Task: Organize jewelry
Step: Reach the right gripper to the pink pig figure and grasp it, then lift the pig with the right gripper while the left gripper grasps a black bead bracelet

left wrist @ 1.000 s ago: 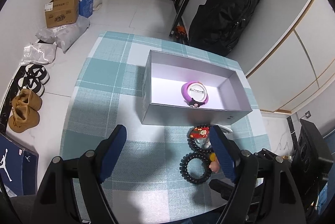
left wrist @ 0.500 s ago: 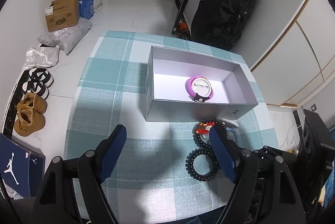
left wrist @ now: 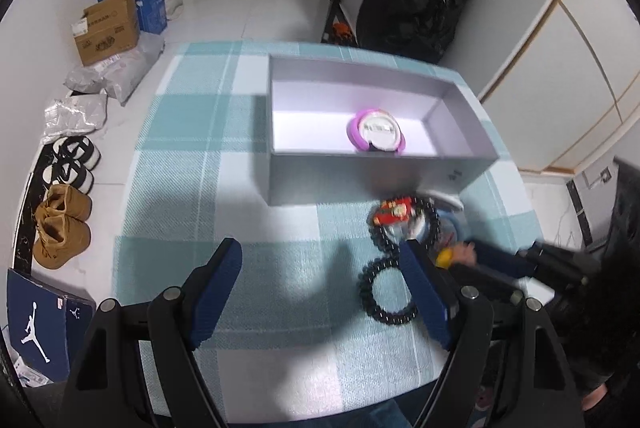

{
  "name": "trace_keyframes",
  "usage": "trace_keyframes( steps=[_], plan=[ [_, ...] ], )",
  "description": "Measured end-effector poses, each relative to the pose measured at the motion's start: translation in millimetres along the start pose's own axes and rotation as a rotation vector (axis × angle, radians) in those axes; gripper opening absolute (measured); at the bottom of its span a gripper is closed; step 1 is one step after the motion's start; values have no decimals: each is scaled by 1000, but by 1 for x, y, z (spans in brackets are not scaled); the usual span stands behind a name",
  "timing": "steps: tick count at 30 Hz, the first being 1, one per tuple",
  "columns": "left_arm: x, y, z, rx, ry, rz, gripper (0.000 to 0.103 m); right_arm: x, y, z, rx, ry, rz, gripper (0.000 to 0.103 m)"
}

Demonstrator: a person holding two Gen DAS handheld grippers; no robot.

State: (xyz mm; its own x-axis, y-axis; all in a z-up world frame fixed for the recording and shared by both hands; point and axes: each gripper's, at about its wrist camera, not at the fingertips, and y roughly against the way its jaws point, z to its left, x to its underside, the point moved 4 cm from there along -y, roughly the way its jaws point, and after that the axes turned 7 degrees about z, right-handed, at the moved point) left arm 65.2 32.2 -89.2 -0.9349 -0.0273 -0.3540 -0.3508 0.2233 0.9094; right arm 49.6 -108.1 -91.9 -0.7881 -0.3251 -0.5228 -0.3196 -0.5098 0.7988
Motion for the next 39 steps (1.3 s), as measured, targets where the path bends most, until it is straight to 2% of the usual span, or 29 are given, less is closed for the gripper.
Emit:
trace_keyframes(
  steps=[5,12,21,25,37,38,39],
  plan=[
    [6,-5,-8,19,-16,27,78,1,11,-14,6,-44,-29,24],
    [17,-15,-36,13,-121,70,78,-3,33,-33,2,-131,-89,24],
    [26,-34,-53,-85,-192,115,78,-6,47,-40,-10,-160,-131,24],
    [28,-36,-63,-123,-240,109,78,-6,50,-43,-16,-168,-139,24],
    [27,-35,-62,-123,-213,114,77,-5,58,-44,-31,-180,-154,24],
    [25,-35,-62,-120,-211,116,75,-5,58,-45,-31,-181,-155,24],
    [21,-35,-59,-121,-209,113,67,-5,59,-45,-33,-183,-156,24]
  ],
)
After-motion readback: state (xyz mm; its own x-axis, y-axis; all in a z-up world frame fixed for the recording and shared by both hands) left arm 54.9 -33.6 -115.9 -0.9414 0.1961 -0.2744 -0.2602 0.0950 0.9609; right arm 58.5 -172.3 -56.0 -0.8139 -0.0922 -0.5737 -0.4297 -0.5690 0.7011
